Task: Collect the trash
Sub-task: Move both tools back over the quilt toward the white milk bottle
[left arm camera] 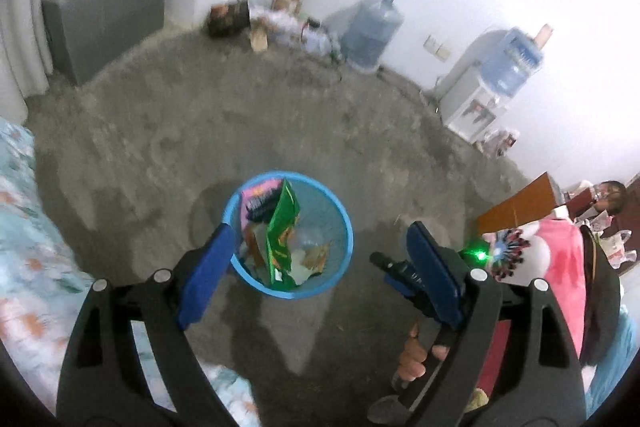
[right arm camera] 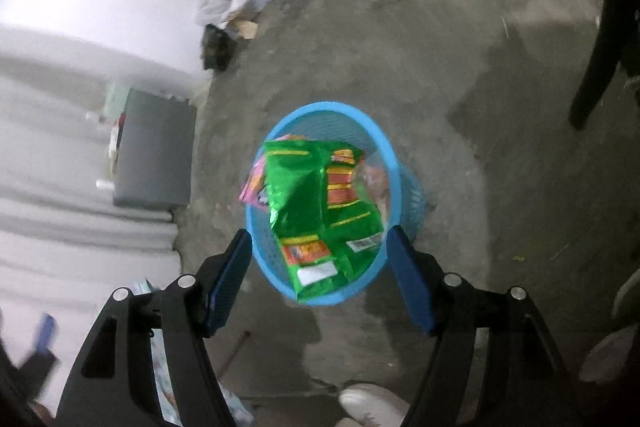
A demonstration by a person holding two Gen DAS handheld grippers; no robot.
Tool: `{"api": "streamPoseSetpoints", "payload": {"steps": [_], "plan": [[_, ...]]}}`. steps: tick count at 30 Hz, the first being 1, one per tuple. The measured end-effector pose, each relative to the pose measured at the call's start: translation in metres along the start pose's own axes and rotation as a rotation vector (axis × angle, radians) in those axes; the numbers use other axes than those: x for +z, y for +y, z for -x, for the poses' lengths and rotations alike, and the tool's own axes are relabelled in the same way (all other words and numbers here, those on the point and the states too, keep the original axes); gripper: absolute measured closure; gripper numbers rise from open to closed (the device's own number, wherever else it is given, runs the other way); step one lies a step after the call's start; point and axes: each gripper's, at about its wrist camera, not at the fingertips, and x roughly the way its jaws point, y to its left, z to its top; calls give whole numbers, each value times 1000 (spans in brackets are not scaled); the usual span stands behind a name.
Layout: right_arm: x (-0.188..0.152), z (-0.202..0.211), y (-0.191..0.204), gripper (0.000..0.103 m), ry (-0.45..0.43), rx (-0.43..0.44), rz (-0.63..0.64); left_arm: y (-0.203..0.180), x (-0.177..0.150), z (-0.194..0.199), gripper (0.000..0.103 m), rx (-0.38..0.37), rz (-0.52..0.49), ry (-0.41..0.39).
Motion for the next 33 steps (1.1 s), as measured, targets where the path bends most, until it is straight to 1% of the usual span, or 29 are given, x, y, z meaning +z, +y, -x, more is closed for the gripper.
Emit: {"api": "streamPoseSetpoints", "payload": {"steps": [1, 4, 6, 8, 9, 12, 14, 16, 18, 20, 23, 25, 30, 33], "plan": [[-8, 12, 13, 35, -11, 1, 52, -2, 0, 15, 20, 5, -6, -21], [-27, 30, 58, 34, -34, 23, 191, -2, -10, 67, 19, 27, -1, -86], [-40, 43, 85, 30, -42, 38, 277, 0, -21, 100, 19, 34, -2, -118], [-59, 62, 117, 26, -62, 57, 393, 5, -37, 140, 18, 48, -6, -157], [-65, 66, 126, 24, -68, 52, 423, 7, -43, 153, 18, 50, -6, -172], [-95, 86, 168, 21, -78, 14, 577, 21, -68, 205, 17, 66, 5, -236], [-115, 96, 189, 16, -83, 6, 658, 33, -83, 237, 16, 92, 20, -280], [-133, 106, 205, 14, -79, 27, 713, 47, -103, 272, 14, 144, 42, -346], [-150, 116, 220, 11, -60, 46, 752, 58, -118, 293, 14, 185, 66, -388], [-162, 122, 231, 11, -54, 49, 774, 71, -138, 317, 13, 243, 108, -424], [-184, 131, 253, 8, -59, 35, 844, 87, -164, 345, 13, 330, 139, -453], [-201, 137, 264, 7, -73, 41, 899, 97, -183, 362, 13, 389, 152, -464], [-244, 152, 296, 6, -130, 10, 1020, 123, -218, 392, 13, 502, 213, -474], [-264, 155, 309, 6, -142, 10, 1073, 139, -243, 411, 13, 553, 278, -505]]}}
